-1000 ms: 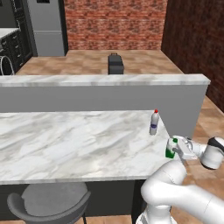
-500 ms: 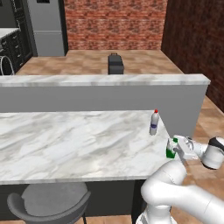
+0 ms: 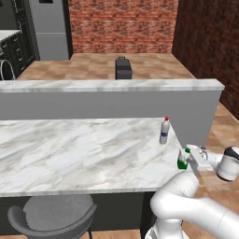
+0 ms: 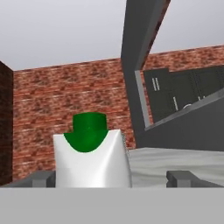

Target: Move the drinks to the dining counter.

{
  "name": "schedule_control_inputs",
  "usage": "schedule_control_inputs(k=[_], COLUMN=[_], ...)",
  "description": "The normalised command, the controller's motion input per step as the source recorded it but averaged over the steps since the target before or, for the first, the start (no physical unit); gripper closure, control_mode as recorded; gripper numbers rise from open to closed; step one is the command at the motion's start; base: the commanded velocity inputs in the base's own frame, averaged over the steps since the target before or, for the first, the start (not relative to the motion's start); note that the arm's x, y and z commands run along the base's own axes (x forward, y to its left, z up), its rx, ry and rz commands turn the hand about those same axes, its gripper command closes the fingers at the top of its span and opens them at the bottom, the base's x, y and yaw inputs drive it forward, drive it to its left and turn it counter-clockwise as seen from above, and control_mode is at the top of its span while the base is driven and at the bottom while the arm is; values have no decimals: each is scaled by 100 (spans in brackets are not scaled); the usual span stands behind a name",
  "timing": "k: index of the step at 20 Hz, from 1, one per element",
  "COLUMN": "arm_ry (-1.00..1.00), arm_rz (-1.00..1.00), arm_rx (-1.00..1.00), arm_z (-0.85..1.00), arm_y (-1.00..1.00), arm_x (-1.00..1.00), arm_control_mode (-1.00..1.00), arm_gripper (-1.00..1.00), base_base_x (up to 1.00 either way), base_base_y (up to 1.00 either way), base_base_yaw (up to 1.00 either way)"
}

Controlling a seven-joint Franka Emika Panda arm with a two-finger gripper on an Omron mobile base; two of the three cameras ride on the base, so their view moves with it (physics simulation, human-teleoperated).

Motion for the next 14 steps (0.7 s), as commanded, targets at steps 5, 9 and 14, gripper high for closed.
schedule_control_inputs(k=[5,9,14], arm_ry=[-2,-1,-5], arm_rz=[4,4,2], arm_rx=[0,0,0], arm_z=[0,0,1], arm_y=[0,-2,-27], arm_x=[-31,-38,-6], arm_control_mode=[-100,-100,-100], arm_gripper=[-100,-100,-100], base_base_x=[0,0,0], base_base_y=[0,0,0], base_base_yaw=[0,0,0])
